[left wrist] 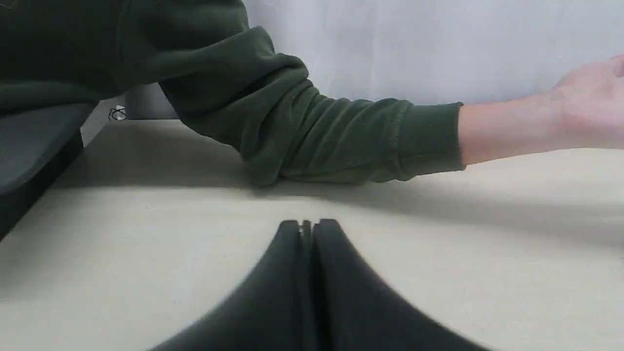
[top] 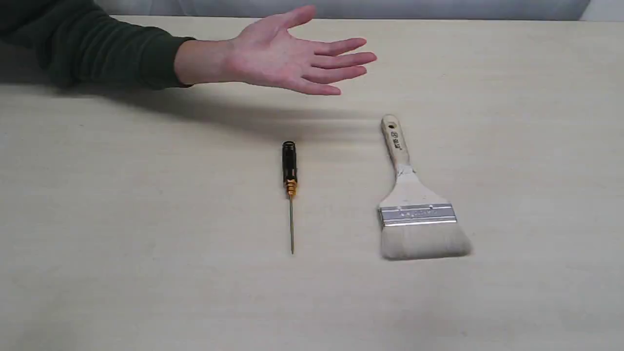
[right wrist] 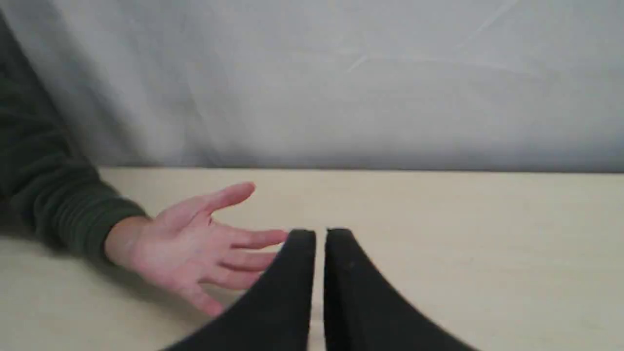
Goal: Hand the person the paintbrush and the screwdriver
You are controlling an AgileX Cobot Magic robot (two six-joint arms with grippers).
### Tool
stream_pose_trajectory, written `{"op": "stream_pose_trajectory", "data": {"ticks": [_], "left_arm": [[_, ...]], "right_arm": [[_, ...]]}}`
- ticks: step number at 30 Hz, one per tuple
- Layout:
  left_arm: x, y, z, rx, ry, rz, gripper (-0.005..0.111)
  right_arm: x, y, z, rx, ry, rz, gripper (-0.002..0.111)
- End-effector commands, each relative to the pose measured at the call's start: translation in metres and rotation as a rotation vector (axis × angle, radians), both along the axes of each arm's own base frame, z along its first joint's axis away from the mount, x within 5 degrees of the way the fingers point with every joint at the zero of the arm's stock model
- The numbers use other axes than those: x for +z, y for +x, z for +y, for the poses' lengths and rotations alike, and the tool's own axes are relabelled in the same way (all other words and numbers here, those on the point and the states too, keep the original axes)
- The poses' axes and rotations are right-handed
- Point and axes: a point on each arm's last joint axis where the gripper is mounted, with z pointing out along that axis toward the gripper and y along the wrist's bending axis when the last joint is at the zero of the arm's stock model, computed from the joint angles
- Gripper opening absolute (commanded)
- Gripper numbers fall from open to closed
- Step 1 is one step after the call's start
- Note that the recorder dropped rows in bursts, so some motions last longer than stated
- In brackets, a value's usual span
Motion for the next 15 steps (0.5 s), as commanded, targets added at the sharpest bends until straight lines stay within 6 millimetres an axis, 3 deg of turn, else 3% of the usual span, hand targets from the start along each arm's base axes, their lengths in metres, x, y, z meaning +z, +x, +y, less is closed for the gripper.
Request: {"op": "stream_pose_trajectory", "data": {"ticks": [1,6,15], "left_arm": [[0.0,0.0,-0.001,-0.007,-0.006,-0.011,0.0],[0.0,0.0,-0.001,-0.007,-0.006,-0.011,0.0],[0.0,0.0,-0.001,-0.007,-0.006,-0.011,0.0]], "right_arm": [[-0.008,0.034,0.002,0.061,0.011,0.089,0.005],[-0.028,0.074,0.007,0.15,0.023,0.242,0.005],[-0.082,0.129,0.054,0.268,-0.135,0.411,0.005]]}}
